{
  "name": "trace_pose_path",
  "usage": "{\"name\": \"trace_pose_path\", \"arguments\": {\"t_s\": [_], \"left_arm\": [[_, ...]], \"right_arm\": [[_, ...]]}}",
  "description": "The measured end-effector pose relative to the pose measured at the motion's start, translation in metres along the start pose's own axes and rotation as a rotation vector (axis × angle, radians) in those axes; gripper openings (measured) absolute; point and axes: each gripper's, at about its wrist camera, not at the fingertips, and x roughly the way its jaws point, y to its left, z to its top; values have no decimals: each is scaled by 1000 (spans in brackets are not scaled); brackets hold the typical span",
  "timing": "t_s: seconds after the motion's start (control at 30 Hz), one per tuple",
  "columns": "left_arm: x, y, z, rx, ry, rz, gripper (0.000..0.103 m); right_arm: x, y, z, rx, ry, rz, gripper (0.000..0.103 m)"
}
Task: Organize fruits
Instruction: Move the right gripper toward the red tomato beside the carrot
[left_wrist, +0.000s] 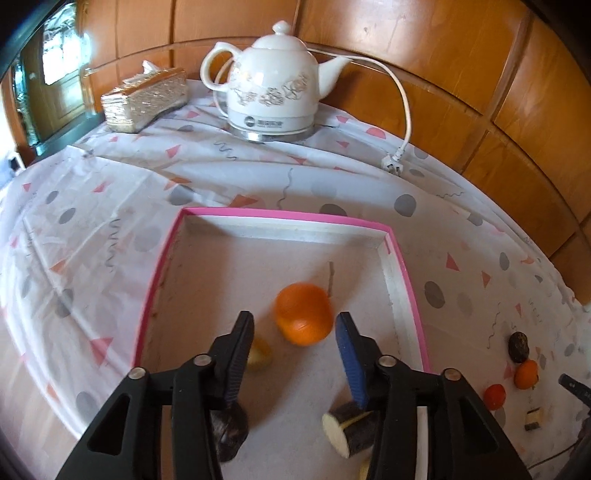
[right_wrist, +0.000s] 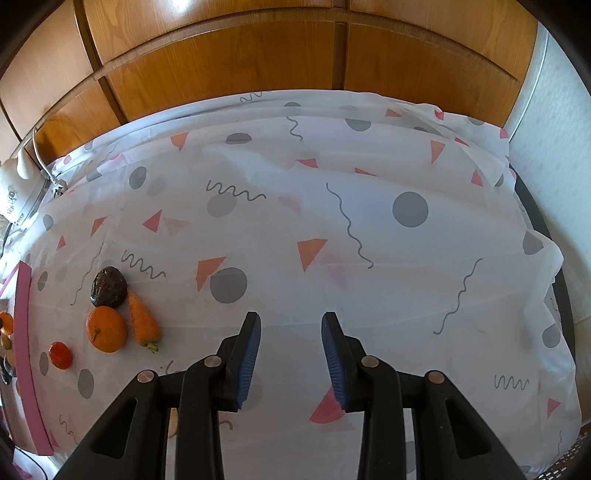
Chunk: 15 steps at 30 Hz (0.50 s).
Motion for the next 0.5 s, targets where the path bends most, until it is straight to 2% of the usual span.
{"name": "trace_pose_path", "arguments": {"t_s": [0.5], "left_arm": [[-58, 7, -36, -6, -80, 8, 54]], "right_arm": [[-3, 5, -2, -16, -11, 24, 34]]}}
